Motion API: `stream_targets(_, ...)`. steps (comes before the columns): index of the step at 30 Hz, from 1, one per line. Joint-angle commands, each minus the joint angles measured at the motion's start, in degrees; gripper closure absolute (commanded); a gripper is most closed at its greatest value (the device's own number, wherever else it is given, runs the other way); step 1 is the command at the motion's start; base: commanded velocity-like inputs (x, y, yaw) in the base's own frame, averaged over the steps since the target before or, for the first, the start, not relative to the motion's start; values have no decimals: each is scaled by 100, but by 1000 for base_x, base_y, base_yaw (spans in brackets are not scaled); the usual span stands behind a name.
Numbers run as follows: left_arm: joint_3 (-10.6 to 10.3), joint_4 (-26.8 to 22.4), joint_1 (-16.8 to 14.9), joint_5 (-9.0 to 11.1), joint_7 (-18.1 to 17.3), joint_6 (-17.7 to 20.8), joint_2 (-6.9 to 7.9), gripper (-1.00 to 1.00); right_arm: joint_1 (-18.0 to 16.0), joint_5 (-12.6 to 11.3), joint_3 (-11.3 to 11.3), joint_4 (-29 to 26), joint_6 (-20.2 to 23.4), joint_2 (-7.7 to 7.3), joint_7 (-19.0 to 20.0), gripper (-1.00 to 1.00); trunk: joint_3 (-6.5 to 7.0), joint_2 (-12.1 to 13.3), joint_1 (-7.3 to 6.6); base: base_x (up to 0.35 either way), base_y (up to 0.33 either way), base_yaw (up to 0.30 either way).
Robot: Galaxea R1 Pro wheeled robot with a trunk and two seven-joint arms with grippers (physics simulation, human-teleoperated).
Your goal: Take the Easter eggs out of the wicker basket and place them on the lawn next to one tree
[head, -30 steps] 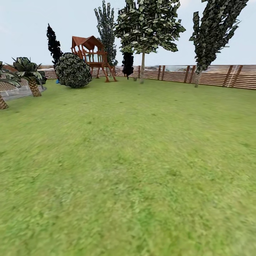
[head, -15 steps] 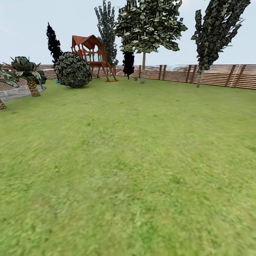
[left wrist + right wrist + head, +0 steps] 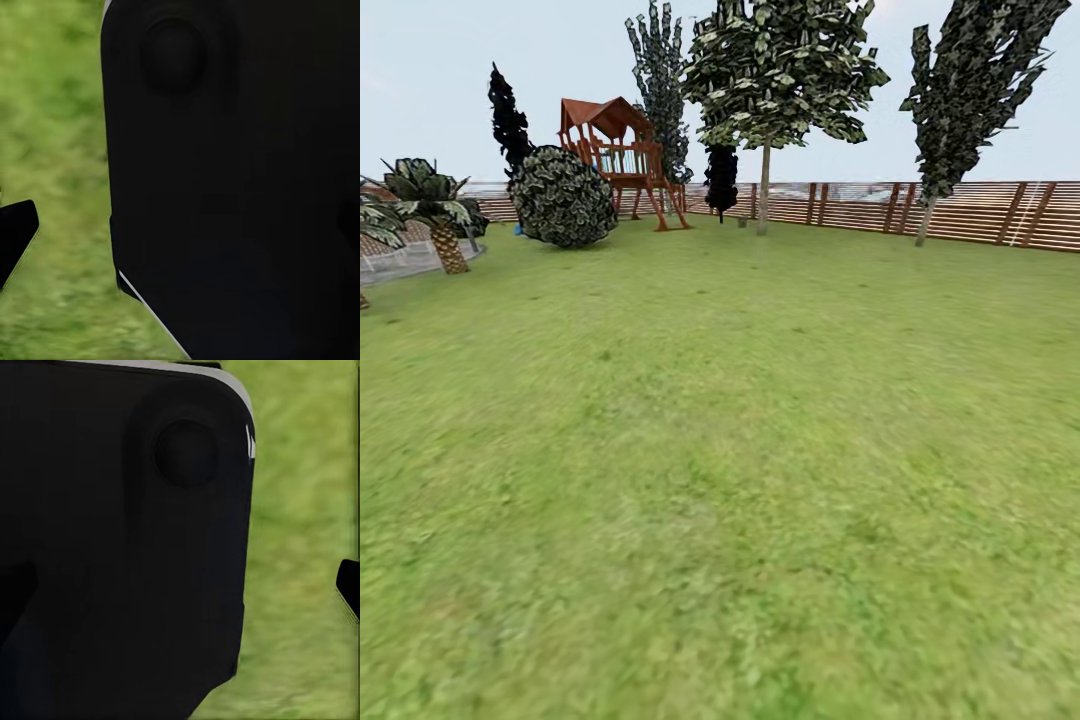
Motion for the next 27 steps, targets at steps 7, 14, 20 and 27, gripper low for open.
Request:
stream_targets(7, 3, -9, 3, 6, -2, -7, 0, -100, -3, 2, 3, 5, -19, 0, -2, -100, -4, -2, 3, 327, 0, 0)
stream_targets(14, 3, -9, 3, 6, -2, -7, 0, -100, -3, 1, -4, 5, -19, 0, -2, -100, -4, -2, 3, 328, 0, 0)
stream_targets(20, 3, -9, 3, 6, -2, -7, 0, -100, -3, 1, -5, 5, -19, 0, -2, -100, -4, -2, 3, 328, 0, 0)
stream_targets(27, 3, -9, 3, 6, -2, -7, 0, -100, -3, 1, 0, 5, -19, 0, -2, -100, -4, -2, 3, 327, 0, 0)
